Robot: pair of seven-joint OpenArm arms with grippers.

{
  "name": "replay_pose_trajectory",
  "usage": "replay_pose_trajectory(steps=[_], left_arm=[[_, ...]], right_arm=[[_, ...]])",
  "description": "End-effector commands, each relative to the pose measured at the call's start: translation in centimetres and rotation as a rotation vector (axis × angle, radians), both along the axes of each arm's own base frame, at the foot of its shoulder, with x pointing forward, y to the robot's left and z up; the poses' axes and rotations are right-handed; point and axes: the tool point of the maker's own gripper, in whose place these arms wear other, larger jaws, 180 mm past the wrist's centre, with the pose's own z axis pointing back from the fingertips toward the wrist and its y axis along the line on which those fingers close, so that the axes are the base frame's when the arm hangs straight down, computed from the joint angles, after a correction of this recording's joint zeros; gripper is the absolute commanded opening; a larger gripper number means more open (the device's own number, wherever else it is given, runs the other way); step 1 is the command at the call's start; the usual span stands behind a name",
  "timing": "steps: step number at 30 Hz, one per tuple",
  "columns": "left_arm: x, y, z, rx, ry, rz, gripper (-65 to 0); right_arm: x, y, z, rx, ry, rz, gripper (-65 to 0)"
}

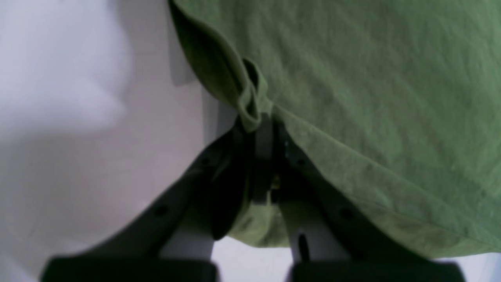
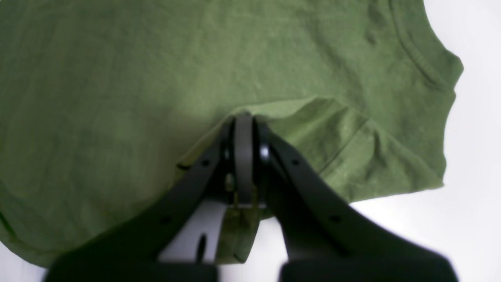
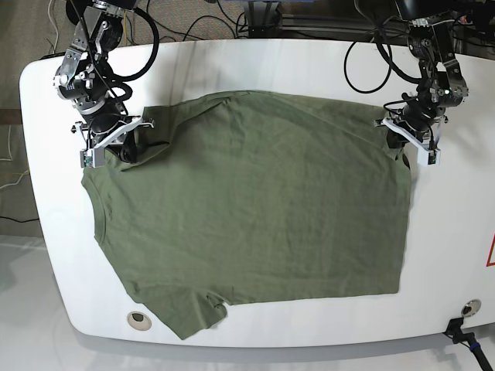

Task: Fold the T-shirt properly
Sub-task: 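Lift the shirt edge with both grippers and drag it toward the arms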

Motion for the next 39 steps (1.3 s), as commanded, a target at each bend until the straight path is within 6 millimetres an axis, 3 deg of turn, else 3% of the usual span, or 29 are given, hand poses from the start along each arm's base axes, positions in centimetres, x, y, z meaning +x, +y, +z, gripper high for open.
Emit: replay_pose_trajectory(steps=[1,10,16,20,22,32,35,39], left_arm=[[1.3,0.2,2.2,0.018,-0.077,-0.009,-65.0],[0.2,-0.8,5.7,0.076,-0.152,-0.062,-65.0],[-2.5,-1.1,4.7,0.084,-0.103,-0.078,-65.0],[-3.4,-1.1,4.1,0.083,-0.078,-0.079,-65.0],[-3.3,-1.1,4.1,0.083,-0.080,-0.079,-65.0],[3.1,-1.3,9.0,0.078,-0.266,-0.065,-65.0],[4.3,0.0,10.5,0.064,-0.320,0.008,-65.0],[5.4,1.8,10.8,0.044,-0.339,0.079,-65.0]], right_arm=[[0.7,-0.2,1.4,-0.005,-0.055,0.003,-65.0],[-1.8,0.3,2.3,-0.049,-0.053,0.027,-65.0],[-5.2,0.5,0.5,-0.054,0.027,0.041,-65.0],[-6.0,1.0,1.0,-0.050,-0.027,0.068,-65.0],[-5.7,1.1,1.3,-0.050,-0.040,0.070,-65.0],[0.5,0.9,6.0,-0.068,-0.224,0.069,-65.0],[1.9,0.7,6.1,-0.053,-0.239,0.059,-65.0],[3.5,0.2,5.2,-0.021,-0.230,0.040,-65.0]])
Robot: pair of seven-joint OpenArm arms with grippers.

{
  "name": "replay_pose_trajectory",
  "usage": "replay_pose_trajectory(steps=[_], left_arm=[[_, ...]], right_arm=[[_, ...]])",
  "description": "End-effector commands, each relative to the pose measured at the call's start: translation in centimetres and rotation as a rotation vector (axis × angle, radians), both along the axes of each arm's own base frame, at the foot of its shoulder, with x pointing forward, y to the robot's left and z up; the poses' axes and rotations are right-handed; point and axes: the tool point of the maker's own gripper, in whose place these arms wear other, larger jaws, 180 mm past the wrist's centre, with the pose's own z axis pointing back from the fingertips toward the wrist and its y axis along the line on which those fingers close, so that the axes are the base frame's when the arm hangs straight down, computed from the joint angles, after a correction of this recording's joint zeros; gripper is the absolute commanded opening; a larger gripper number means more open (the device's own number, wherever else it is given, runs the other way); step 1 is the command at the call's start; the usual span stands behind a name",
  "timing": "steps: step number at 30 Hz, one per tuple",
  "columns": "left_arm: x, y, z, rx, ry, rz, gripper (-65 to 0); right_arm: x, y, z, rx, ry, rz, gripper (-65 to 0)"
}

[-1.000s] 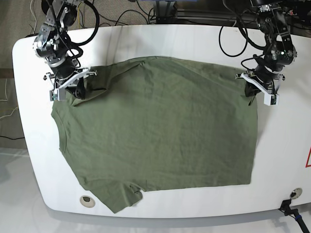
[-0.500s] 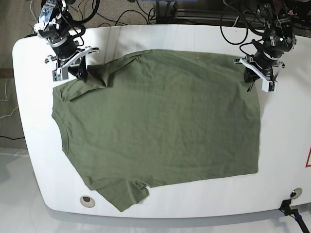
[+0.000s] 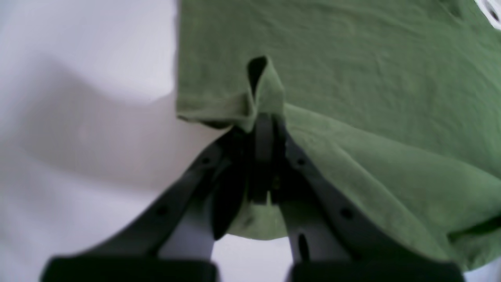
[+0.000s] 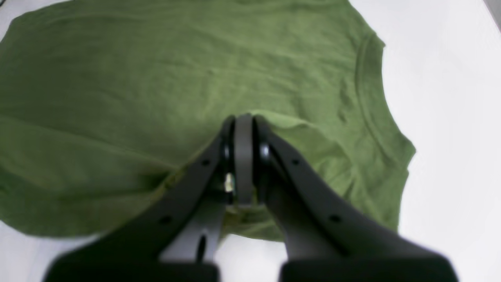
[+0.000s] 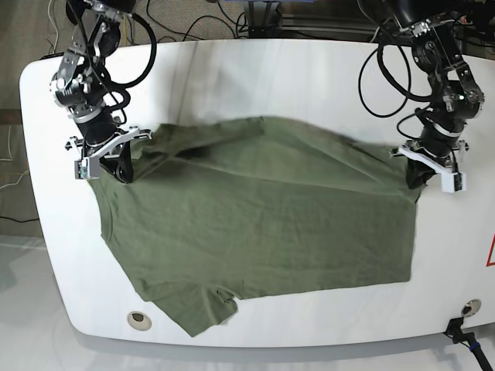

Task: Fold the T-shirt properly
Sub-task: 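Lift the shirt edge with both grippers and drag it toward the arms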

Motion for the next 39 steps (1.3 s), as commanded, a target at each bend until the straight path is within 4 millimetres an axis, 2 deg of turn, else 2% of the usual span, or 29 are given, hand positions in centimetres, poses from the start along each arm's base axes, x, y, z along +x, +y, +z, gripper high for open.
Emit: replay_pose_trajectory(steps=[1,7,14,16,20,24,29,36,39], left_arm=[[1.0,0.7,0.9,-0.003,-0.040,0.013,-65.0],[2.1,1.0,-1.2,-0.060,0.005,0.033,-65.0],[2.4,0.9,-4.0,-0.117,0.095,0.041,-65.0],[2.3,0.7,-4.8,-0.132,0.139,0.035,-65.0],[3.6,0.9,-3.9,-0.148,0.150,0.051,-65.0],[6.0,1.0,-1.6,-0.164,0.103,0.067,-65.0],[8.4,1.3,-1.1,-0.200,0.097,0.069,-65.0],[8.8,2.0,-0.8,-0.196,0.069,0.087,-65.0],[9.1,2.7,0.0,-0.183,0.020,0.105,-65.0]], right_arm=[[1.2,-0.5,1.1,0.010,-0.050,0.003,-65.0],[3.4,-1.2,-0.2,0.055,-0.026,-0.015,-65.0],[5.9,-2.0,-0.4,0.084,-0.026,-0.030,-65.0],[6.6,-3.1,-0.3,0.074,-0.023,-0.037,-65.0],[8.2,-4.3,0.2,0.076,-0.028,-0.049,-65.0],[9.8,-5.2,0.3,0.094,-0.024,-0.063,-65.0],[11.3,-5.9,0.9,0.111,-0.030,-0.073,-65.0],[13.1,-6.2,0.8,0.162,-0.042,-0.093,-65.0],[13.8,-5.2,0.9,0.115,-0.056,-0.063,-65.0]])
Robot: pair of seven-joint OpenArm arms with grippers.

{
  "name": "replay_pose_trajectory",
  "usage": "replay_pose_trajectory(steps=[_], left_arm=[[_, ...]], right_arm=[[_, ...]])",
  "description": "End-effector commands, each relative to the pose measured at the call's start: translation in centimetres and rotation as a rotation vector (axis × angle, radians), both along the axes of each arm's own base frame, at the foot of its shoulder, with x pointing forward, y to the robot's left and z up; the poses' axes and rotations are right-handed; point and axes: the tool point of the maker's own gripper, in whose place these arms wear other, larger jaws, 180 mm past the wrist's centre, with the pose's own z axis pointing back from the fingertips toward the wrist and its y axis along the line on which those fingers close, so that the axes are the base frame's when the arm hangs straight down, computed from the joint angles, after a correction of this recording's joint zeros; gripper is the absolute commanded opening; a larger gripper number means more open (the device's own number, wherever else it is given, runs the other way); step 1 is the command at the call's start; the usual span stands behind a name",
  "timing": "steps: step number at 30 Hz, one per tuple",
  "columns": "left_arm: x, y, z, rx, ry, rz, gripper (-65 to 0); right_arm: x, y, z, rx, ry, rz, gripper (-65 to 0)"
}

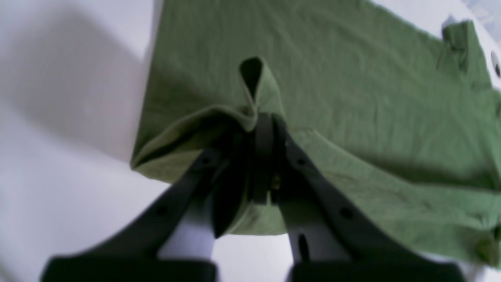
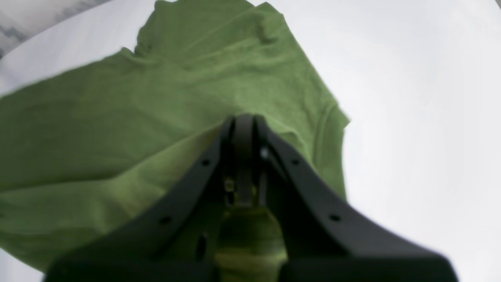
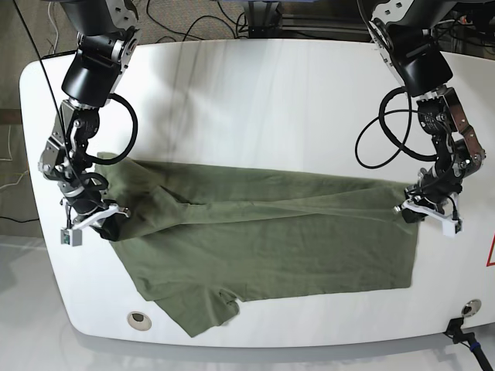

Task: Fold the T-shirt properly
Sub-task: 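Lift the shirt edge with both grippers and drag it toward the arms, then lower the held edge and open both grippers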

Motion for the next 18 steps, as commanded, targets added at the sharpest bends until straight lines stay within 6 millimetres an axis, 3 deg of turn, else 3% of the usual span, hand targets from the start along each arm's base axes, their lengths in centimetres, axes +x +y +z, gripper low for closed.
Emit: replay_pose_trajectory(steps=[1,8,10,18], left_arm=[[1.2,2.1,3.0,0.052,-0.103,0.028,-65.0],[1.1,4.7,4.4,0.125,-0.184,0.072,-65.0],[1.2,4.6,4.5,0.126,-0.187,0.069,-65.0],[1.3,4.7,4.6,0.127,-0.192,0.071,-65.0]], right_arm=[[1.6,0.3,2.6,-0.056,-0.083,0.025,-65.0],[2.3,0.8,2.7,-0.110,-0.099,0.040,-65.0],[2.2,0.6,1.7,-0.095,-0.070,0.035,-65.0],[2.4,0.6,0.9,-0.083,-0.048,0.033,-65.0]])
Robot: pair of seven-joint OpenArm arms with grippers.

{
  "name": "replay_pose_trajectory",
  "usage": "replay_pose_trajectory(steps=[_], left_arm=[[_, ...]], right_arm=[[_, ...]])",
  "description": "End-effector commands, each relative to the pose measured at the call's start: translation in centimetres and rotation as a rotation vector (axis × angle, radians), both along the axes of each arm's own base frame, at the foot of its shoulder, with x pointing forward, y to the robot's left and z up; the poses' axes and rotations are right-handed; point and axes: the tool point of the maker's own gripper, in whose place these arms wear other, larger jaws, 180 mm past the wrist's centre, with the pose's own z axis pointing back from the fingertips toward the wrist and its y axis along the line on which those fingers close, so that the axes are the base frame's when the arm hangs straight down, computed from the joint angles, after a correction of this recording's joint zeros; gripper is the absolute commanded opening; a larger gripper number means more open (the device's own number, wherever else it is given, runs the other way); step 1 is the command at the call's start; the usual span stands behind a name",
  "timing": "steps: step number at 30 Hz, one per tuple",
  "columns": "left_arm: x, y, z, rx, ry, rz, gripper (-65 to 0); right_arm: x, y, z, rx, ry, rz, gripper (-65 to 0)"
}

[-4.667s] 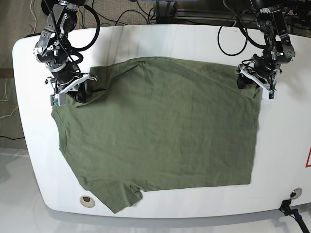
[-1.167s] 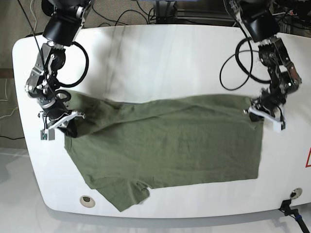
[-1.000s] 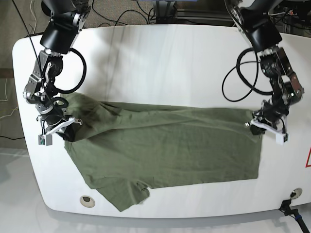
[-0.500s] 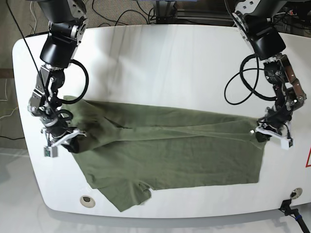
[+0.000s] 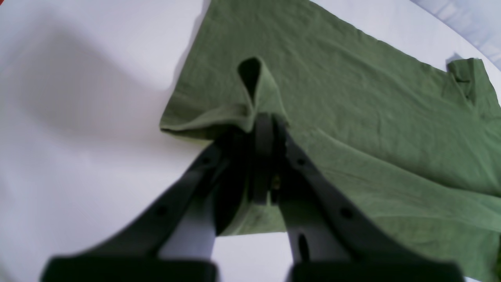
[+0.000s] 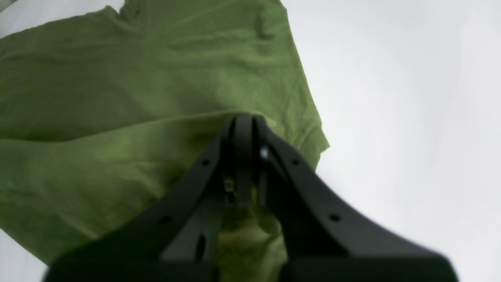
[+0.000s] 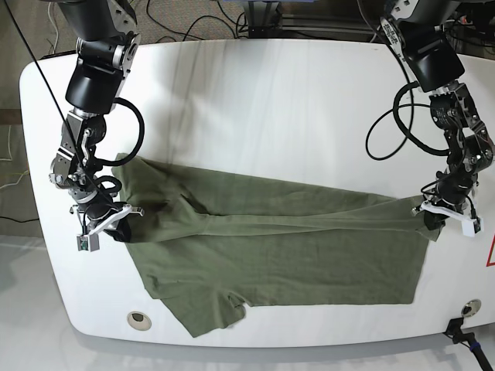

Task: Fold the T-shirt properly
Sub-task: 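Lower the held edge and open both grippers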

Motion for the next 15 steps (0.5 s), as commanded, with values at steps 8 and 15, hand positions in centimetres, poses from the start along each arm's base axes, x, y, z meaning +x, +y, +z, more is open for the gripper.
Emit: replay_pose_trajectory(steps=[8,15], left_arm=[[1.0,0.8,2.4,0.025,-0.074,0.010,-65.0],[1.1,0.8,2.4,0.024,-0.074,0.010,-65.0]], right_arm=[[1.3,-0.6,2.5,-0.001,-0.078,-0.013,-65.0],[1.2,-0.5,1.4,0.017,-0.056,-0.016,-65.0]])
